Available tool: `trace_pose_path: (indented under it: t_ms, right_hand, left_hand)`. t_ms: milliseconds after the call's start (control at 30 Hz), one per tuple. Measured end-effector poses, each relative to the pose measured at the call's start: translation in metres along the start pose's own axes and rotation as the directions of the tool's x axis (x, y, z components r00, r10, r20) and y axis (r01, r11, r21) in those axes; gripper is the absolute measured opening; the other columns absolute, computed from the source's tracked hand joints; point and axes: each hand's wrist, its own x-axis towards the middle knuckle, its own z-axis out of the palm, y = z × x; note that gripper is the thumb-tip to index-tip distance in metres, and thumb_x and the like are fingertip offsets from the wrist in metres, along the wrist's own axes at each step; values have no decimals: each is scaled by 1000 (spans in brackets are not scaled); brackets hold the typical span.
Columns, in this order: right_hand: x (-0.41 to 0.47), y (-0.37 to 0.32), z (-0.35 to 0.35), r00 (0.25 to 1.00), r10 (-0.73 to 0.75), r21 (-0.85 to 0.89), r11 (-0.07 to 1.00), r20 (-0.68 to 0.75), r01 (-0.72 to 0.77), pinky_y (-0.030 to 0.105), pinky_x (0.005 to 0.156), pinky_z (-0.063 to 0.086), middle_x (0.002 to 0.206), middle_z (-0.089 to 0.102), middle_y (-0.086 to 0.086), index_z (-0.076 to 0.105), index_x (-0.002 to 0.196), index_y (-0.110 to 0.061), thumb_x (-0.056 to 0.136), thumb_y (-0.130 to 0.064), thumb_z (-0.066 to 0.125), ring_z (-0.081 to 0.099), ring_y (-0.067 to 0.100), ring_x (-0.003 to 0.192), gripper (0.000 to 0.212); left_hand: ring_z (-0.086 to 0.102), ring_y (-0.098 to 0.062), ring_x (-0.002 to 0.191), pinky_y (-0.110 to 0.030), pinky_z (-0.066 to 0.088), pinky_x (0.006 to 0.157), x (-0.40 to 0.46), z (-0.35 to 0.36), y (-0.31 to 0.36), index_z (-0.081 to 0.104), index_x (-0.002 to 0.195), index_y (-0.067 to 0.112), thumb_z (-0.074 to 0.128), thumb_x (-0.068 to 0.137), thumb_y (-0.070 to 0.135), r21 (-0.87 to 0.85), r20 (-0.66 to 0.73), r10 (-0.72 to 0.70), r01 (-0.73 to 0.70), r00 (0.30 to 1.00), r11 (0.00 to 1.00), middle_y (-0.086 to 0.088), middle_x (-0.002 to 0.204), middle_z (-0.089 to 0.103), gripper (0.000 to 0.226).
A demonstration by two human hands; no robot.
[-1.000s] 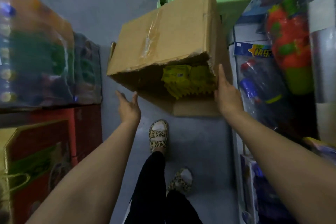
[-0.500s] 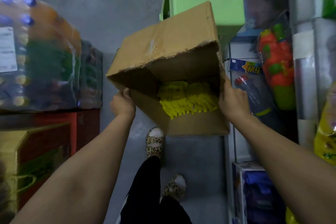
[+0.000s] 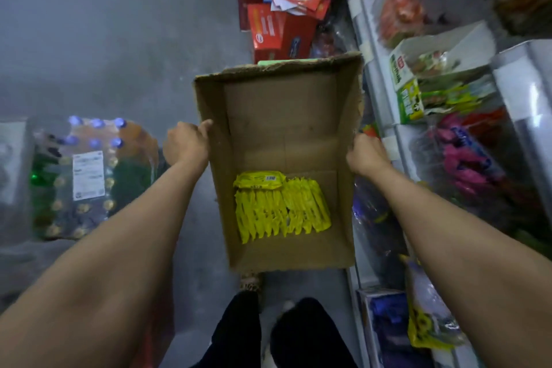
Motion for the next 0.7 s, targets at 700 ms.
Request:
trace_pose_path:
  t_ms: [700]
  right_hand:
    - [267, -20, -117, 999, 0, 295, 955, -47, 14, 38, 92, 46, 126, 63, 20, 55, 133, -14, 98, -29, 54, 58, 38, 117, 38]
  left_hand:
    - [65, -24, 105, -38, 50, 94, 171, 11, 193, 66, 123, 19, 62, 89, 46, -384, 133, 133, -73, 982, 920, -9, 112, 70, 43]
